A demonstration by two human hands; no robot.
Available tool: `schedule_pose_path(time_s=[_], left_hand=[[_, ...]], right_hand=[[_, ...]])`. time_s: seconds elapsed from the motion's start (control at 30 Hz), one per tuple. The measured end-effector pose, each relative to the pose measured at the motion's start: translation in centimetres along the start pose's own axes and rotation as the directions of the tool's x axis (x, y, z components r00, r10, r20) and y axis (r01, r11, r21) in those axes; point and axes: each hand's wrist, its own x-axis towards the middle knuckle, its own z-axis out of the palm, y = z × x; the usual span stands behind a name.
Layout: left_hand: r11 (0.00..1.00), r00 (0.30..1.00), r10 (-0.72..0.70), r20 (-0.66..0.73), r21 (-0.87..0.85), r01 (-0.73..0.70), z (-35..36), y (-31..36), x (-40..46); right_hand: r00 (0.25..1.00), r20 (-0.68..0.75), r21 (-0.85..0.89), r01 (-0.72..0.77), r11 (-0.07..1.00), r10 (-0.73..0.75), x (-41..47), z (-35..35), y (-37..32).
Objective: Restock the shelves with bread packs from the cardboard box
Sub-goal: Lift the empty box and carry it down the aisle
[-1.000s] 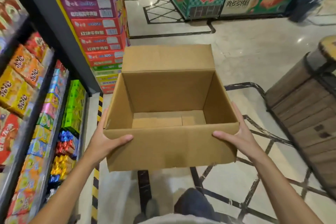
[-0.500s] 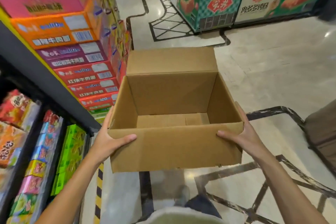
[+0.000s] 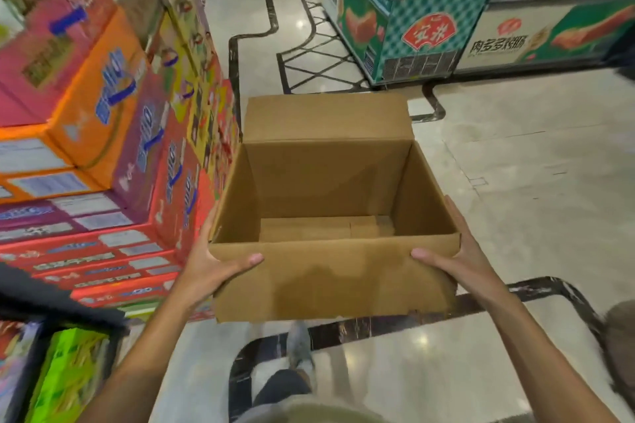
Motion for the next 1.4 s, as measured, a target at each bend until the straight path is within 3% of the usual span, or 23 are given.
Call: schedule_pose_path(time_s=[0.17, 0.43, 0.63, 0.83, 1.07, 1.4], left_hand=[[1.0, 0.998, -0.01, 0.057, -0.022, 0.011, 1.1, 3.8, 15.3], [0.988, 0.992, -0.086, 0.091, 0.136, 0.073, 4.6, 8.8, 39.0], [0.961, 0.986, -0.168, 0.004, 0.225, 0.163, 9.1, 12.2, 55.7], [0.969, 0.984, -0.17, -0.058, 0.172, 0.177, 10.7, 16.0, 70.7], [0.965, 0.979, -0.139, -0.15, 0.201, 0.168, 11.3, 16.1, 91.0], [0.989, 0.987, -0.134, 0.09, 0.073, 0.128, 10.6, 19.6, 123.6]], right_hand=[[0.997, -0.047, -0.046, -0.055, 0.997, 0.053, 13.7, -1.6, -3.7], [0.99, -0.085, -0.113, -0.122, 0.986, 0.113, 36.8, -3.9, -4.7], [0.996, 0.023, -0.065, -0.089, 0.994, 0.09, 57.1, -7.4, -6.2], [0.991, 0.132, -0.028, -0.035, 0.999, 0.038, 76.3, -10.4, -11.5], [0.981, 0.191, -0.047, -0.032, 0.998, 0.04, 98.6, -9.3, -15.3], [0.993, 0.061, -0.136, -0.095, 0.986, 0.104, 124.2, -9.2, -21.7]])
